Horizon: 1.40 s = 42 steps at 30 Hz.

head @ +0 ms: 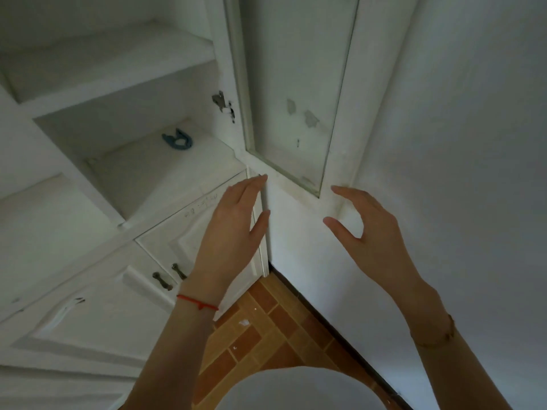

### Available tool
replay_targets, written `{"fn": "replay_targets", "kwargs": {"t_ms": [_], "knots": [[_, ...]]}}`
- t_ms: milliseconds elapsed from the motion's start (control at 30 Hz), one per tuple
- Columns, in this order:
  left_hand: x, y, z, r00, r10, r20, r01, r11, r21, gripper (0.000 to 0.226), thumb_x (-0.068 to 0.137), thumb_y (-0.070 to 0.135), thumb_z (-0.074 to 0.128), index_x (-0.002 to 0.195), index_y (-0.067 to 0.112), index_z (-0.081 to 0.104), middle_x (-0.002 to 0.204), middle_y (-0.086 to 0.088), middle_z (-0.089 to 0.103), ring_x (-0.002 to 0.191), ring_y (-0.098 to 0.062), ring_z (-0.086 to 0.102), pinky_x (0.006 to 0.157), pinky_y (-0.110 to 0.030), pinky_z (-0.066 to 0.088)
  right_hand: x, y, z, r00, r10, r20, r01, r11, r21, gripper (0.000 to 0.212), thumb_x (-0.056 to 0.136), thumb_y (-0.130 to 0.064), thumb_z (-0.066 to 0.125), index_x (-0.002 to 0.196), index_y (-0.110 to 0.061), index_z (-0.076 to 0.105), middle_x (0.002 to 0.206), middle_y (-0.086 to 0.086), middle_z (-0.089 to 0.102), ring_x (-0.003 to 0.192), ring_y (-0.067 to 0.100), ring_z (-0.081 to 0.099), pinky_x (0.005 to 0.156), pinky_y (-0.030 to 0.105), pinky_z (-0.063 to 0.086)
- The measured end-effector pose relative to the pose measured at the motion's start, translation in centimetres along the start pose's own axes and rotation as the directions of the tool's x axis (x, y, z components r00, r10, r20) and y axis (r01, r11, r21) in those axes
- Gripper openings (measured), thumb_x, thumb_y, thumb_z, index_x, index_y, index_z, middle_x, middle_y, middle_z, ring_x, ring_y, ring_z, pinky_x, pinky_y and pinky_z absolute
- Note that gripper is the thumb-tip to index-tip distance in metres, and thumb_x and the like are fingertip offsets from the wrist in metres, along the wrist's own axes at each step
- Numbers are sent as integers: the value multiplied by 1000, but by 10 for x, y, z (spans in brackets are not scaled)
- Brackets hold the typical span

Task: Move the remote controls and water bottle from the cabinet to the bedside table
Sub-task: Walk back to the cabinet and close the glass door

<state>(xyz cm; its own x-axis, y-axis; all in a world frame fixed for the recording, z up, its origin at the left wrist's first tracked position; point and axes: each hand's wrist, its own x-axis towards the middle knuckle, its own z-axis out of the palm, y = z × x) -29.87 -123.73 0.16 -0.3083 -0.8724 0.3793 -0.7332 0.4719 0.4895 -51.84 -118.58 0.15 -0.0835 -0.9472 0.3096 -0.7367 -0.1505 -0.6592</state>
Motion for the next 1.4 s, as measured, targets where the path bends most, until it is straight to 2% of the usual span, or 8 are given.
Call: {"fn": "replay_targets", "kwargs": {"t_ms": [100, 233, 500, 733, 900, 1000, 1167, 1400], "knots": [[36, 19, -11, 995, 84, -47, -85, 996, -24, 52, 97, 21, 53, 147, 17, 38, 146, -1, 45, 135, -15, 40, 114, -20, 24, 20, -14, -32, 990, -60, -125, 61, 998, 2, 46, 90, -33, 63, 133, -23, 51, 132, -11, 55, 122, 1, 49, 98, -1, 28], [79, 47, -28, 970, 206, -132, -212, 977, -37, 51, 98, 20, 52, 147, 15, 37, 146, -1, 45, 135, -12, 39, 107, -1, 15, 51, -34, -73, 946, -165, -280, 157, 986, -51, 45, 90, -31, 65, 132, -19, 53, 131, -9, 57, 120, -1, 48, 99, -1, 27], [146, 105, -57, 875, 386, -292, -409, 912, -20, 53, 98, 21, 51, 148, 13, 34, 150, -1, 41, 139, -12, 35, 116, -16, 22, 109, -71, -139, 802, -348, -485, 313, 937, -154, 45, 92, -32, 62, 132, -14, 54, 131, -5, 58, 121, 1, 51, 104, 9, 34], [180, 133, -74, 825, 434, -362, -461, 887, 13, 55, 98, 25, 50, 149, 16, 33, 151, 2, 38, 141, -10, 32, 116, -15, 18, 147, -95, -179, 711, -412, -570, 392, 905, -164, 44, 93, -32, 61, 132, -15, 54, 131, -5, 58, 123, 4, 51, 107, 21, 39], [188, 145, -75, 814, 438, -382, -465, 885, 23, 56, 98, 26, 51, 149, 17, 31, 152, 3, 35, 141, -7, 28, 112, -4, 8, 175, -107, -200, 678, -405, -613, 404, 902, -150, 46, 93, -31, 60, 135, -16, 51, 134, -4, 55, 123, 6, 51, 108, 26, 41], [187, 150, -71, 811, 443, -382, -475, 880, 13, 57, 97, 26, 51, 150, 16, 30, 153, 3, 34, 142, -7, 27, 114, -8, 10, 188, -112, -205, 687, -389, -614, 413, 904, -110, 47, 96, -30, 55, 140, -14, 47, 138, -1, 52, 125, 8, 50, 108, 25, 40], [185, 154, -63, 817, 433, -380, -467, 884, 4, 61, 97, 28, 52, 151, 17, 27, 156, 2, 28, 145, -8, 22, 118, -17, 16, 205, -122, -203, 727, -376, -574, 414, 908, -70, 46, 101, -30, 44, 144, -13, 41, 145, 2, 47, 133, 12, 45, 113, 34, 36], [180, 155, -58, 824, 431, -367, -462, 887, 2, 64, 96, 30, 53, 152, 20, 23, 160, 5, 18, 147, -6, 16, 118, -22, 20, 210, -124, -191, 680, -433, -592, 490, 869, -72, 43, 102, -26, 37, 144, -16, 44, 143, -3, 52, 132, 11, 48, 111, 35, 38]]}}
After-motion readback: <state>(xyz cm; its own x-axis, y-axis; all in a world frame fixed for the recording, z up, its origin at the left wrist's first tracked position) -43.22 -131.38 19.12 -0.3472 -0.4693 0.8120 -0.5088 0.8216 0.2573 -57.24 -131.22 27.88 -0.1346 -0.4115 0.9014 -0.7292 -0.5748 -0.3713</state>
